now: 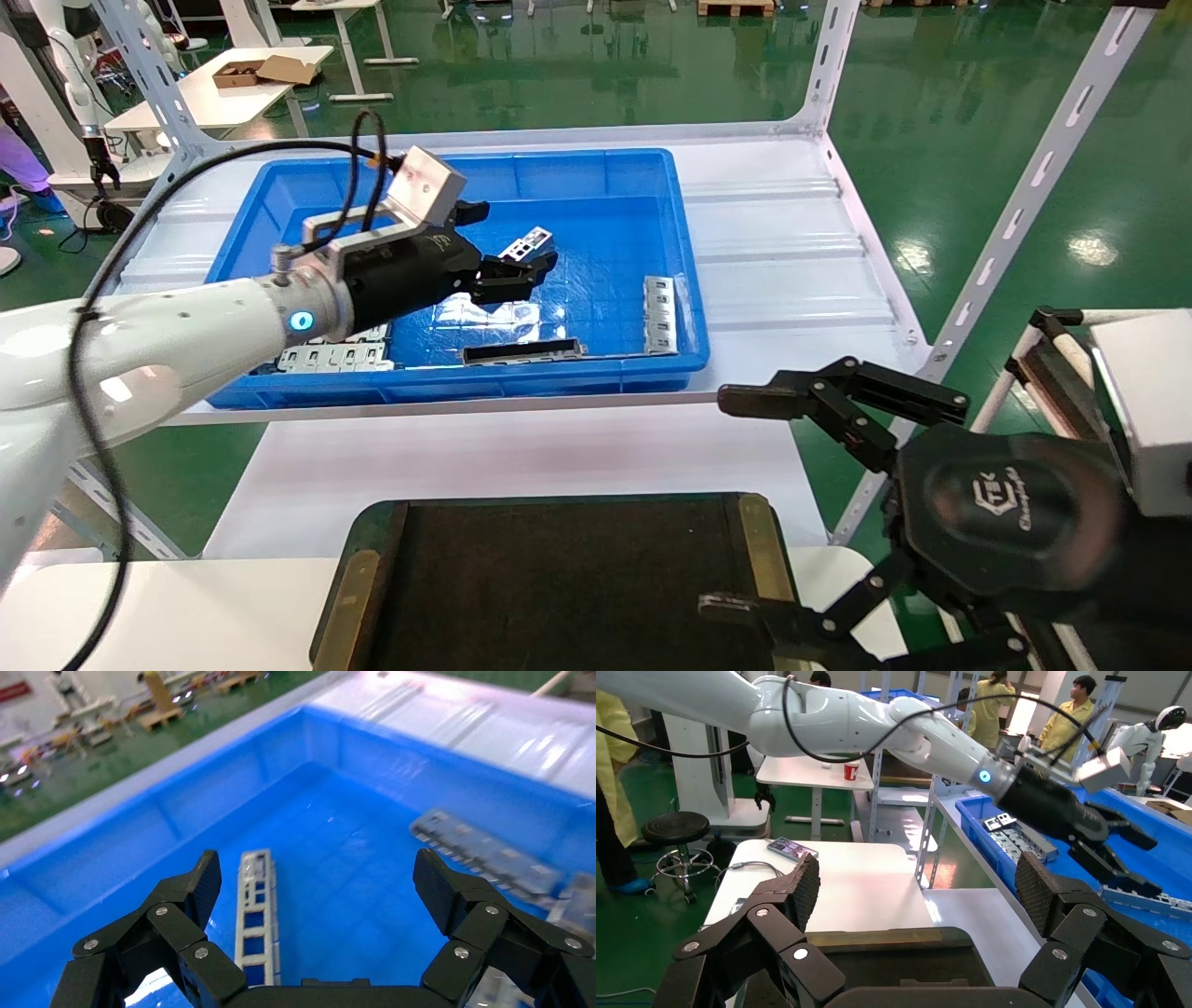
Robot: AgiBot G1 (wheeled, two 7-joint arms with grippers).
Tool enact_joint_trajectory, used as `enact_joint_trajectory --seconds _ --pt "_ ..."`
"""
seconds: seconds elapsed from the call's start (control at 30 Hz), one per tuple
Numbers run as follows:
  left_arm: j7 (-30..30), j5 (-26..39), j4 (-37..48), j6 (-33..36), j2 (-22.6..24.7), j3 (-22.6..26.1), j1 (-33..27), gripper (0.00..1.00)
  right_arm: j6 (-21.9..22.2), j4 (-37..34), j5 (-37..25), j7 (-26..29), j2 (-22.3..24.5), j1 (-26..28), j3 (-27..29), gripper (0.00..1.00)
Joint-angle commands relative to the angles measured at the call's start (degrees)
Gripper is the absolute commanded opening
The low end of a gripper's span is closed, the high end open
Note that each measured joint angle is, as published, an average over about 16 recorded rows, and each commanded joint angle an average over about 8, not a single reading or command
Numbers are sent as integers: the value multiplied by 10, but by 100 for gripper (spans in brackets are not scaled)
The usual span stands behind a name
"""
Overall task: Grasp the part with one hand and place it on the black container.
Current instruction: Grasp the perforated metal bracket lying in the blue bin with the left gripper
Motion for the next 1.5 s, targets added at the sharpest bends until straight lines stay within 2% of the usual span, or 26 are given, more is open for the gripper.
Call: enact_joint_trajectory --seconds 0.03,0.23,0.27,0.7,1.5 --pt "12 6 39 -18 19 1 -12 85 0 0 0 0 0 0 0 81" --pt "54 7 124 -52 52 -3 -33 10 0 0 0 0 0 0 0 7" --pt "61 6 134 -55 55 -4 -35 0 0 0 0 0 0 0 0 0" --pt "122 -24 221 -71 75 -26 -49 0 0 0 0 0 0 0 0 0" --pt "168 -52 260 -67 80 -40 -47 0 0 0 0 0 0 0 0 0"
